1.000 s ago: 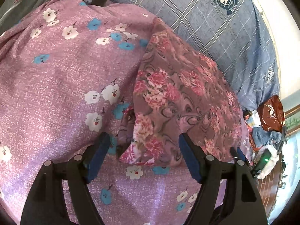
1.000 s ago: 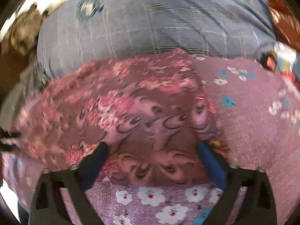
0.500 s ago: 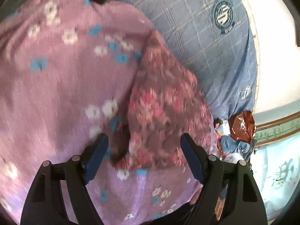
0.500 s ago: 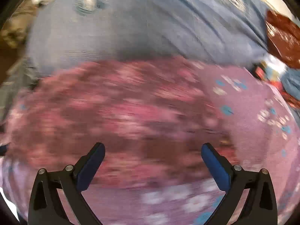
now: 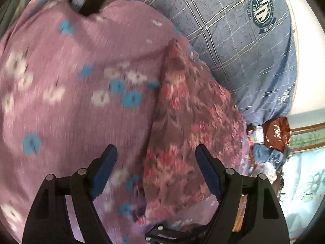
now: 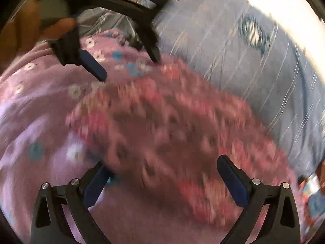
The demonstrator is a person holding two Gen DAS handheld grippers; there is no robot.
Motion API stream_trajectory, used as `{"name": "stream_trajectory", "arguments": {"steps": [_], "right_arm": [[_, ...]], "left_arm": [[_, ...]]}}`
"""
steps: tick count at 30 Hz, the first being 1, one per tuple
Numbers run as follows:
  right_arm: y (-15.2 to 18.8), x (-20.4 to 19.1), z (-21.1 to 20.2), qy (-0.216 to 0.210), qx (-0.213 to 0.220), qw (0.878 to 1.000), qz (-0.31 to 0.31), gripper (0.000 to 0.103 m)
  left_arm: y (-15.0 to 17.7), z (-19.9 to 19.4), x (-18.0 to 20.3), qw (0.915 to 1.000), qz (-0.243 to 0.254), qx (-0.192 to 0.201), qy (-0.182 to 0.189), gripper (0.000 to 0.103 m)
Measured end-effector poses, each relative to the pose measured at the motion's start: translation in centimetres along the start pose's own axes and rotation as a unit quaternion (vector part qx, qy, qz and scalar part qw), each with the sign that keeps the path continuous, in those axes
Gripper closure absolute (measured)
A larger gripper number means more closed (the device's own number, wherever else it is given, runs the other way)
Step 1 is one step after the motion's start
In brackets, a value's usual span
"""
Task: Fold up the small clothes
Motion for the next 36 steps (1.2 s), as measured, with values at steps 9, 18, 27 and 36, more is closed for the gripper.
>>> {"name": "stream_trajectory", "arguments": {"steps": [9,18,27,36], "right_arm": [[-1.9,0.4,-0.4,0.041,0.063,0.996,-0.051,0.089],[-2.7,1.6,-2.1,0.027,0.088,0.995,-0.03,0.09],[-1.9,5.3,-4.7,0.006,0.105,0.993,0.045,0.093],[1.0,12.7,-7.7,-0.014,0.122,0.98,0.155,0.095]], "left_arm": [[-3.8,4.3,2.0,0.9976,0.03,-0.059,-0.018,0.02],[-3.4,6.5,6.1,0.9921,0.093,-0.072,-0.045,0.094],[-3.2,3.1,11.4,0.9907,0.122,-0.007,-0.059,0.094],[-1.3,3.0,19.4,0.9837,0.161,0.032,-0.073,0.094]]}}
Point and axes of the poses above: each gripper's, at about its wrist camera, not at the fingertips, and z roughly the way its jaws point, x to its right, y to its underside, the point moved 9 cm from there along z, roughly the way its jaws point, and after that the axes turned 1 degree about -z, right-handed, at the moved point
